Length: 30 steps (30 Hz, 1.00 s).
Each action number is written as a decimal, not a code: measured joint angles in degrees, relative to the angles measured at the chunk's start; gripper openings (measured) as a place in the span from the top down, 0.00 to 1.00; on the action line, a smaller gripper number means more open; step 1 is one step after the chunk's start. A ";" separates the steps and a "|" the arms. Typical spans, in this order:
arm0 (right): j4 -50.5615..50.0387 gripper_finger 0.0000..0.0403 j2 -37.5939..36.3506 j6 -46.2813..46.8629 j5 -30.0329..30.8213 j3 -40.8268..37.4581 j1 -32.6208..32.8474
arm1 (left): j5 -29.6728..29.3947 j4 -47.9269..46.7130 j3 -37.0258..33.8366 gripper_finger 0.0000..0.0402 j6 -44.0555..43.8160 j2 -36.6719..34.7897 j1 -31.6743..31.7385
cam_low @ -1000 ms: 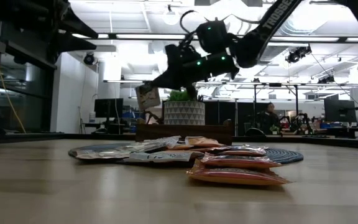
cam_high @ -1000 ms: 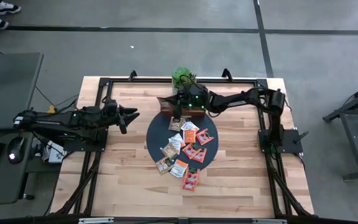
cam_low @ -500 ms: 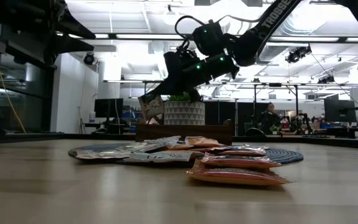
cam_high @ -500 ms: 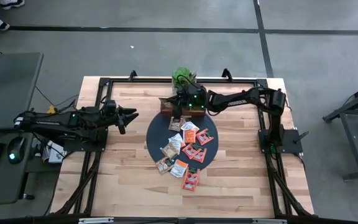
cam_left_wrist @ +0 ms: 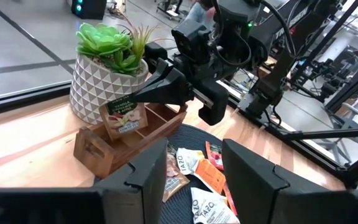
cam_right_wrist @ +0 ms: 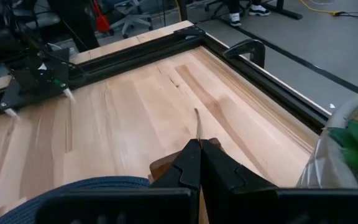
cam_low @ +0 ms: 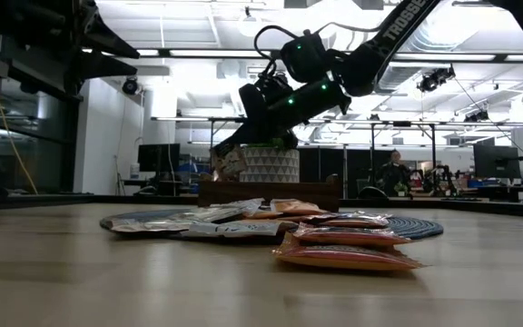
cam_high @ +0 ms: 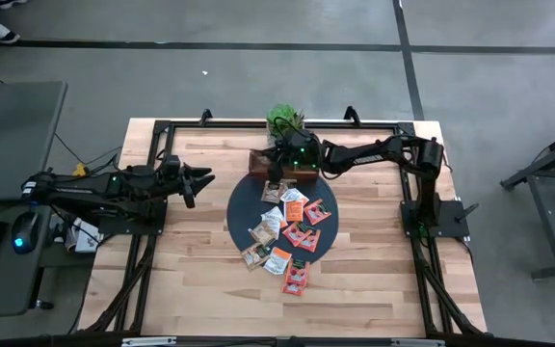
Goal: Pick & Place Tea
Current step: Put the brown tea bag into the left section of the wooden organizer
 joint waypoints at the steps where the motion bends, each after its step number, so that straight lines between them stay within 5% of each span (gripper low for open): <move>1: 0.04 1.00 0.00 0.00 0.15 0.00 0.00 | -0.02 0.00 0.00 0.62 0.09 0.00 0.00; 9: 1.46 0.97 0.08 -0.11 0.57 -0.13 0.04 | -0.06 0.00 0.00 0.62 0.14 0.00 0.00; 22: 7.01 0.75 0.31 -0.12 0.26 -0.13 0.42 | -0.11 -0.04 0.00 0.62 0.53 0.02 0.00; 30: 12.20 0.73 0.11 0.03 -1.22 -0.12 2.06 | -0.11 -0.05 0.00 0.62 0.55 0.02 -0.02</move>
